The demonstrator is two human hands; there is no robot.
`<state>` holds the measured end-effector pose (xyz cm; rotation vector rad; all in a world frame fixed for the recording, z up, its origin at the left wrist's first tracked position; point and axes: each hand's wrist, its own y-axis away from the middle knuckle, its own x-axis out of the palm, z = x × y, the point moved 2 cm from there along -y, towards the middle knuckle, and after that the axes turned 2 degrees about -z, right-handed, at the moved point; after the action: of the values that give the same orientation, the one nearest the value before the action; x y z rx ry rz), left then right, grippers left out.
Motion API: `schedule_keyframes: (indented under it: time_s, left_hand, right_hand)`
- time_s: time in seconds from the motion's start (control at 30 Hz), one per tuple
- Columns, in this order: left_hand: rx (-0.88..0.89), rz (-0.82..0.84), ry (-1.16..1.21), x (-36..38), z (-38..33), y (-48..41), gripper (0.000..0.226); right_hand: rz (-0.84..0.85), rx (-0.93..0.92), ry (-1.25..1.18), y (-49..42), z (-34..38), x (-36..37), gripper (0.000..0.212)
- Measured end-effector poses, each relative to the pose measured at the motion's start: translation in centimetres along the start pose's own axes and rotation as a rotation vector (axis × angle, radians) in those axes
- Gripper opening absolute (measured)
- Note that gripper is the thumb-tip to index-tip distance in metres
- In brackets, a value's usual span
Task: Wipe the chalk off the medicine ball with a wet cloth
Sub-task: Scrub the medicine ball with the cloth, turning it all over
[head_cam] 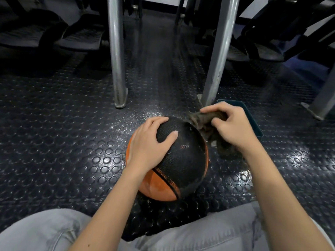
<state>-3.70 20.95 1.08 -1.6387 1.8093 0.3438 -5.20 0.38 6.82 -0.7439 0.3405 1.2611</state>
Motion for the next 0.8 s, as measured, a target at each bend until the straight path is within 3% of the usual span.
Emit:
schedule_keyframes:
  time_s: [0.03, 0.1, 0.17, 0.2, 0.3, 0.37, 0.43, 0.53, 0.57, 0.63, 0.7, 0.8]
  left_hand:
    - [-0.002, 0.004, 0.004, 0.0, 0.0, 0.0, 0.053]
    - [-0.002, 0.020, 0.018, -0.1, 0.0, -0.3, 0.052]
    - [0.006, 0.029, 0.019, -0.1, -0.1, -0.3, 0.047]
    - [0.010, 0.027, 0.021, -0.1, 0.0, -0.2, 0.047]
    - [-0.003, 0.000, 0.035, -0.3, 0.3, 0.0, 0.055]
    - [-0.013, -0.002, 0.043, -0.4, 0.4, 0.0, 0.058]
    - [-0.013, 0.008, 0.054, -0.4, 0.3, -0.1, 0.058]
    - [0.000, 0.016, 0.047, -0.2, 0.1, -0.2, 0.055]
    - [0.005, 0.016, 0.045, -0.1, 0.1, -0.2, 0.053]
    - [0.010, -0.003, 0.044, 0.0, 0.3, -0.1, 0.053]
    - [0.005, -0.004, 0.036, 0.0, 0.3, 0.0, 0.055]
    - [0.018, 0.020, 0.036, 0.0, 0.0, 0.0, 0.054]
  right_hand:
    - [0.096, -0.011, -0.030, 0.2, 0.4, 0.6, 0.047]
    - [0.236, 0.059, 0.144, 0.1, -1.3, 1.8, 0.043]
    - [0.197, 0.181, 0.435, -0.1, -3.3, 1.0, 0.038]
    - [0.138, 0.217, 0.461, -0.1, -3.7, 0.4, 0.040]
    - [-0.078, 0.085, 0.064, -0.1, -1.2, -0.6, 0.045]
    - [-0.006, -0.039, -0.116, 0.0, 0.7, 0.3, 0.045]
    - [0.114, -0.017, 0.034, 0.3, -0.1, 2.0, 0.047]
    - [0.049, 0.168, 0.490, 0.1, -2.8, 1.0, 0.040]
    - [-0.017, 0.199, 0.464, 0.1, -2.9, 0.2, 0.041]
    - [-0.135, 0.126, 0.145, 0.0, -1.5, -0.5, 0.047]
    - [-0.051, -0.011, -0.109, 0.2, 0.5, 0.1, 0.047]
    - [0.162, -0.029, 0.097, 0.2, -0.3, 2.1, 0.046]
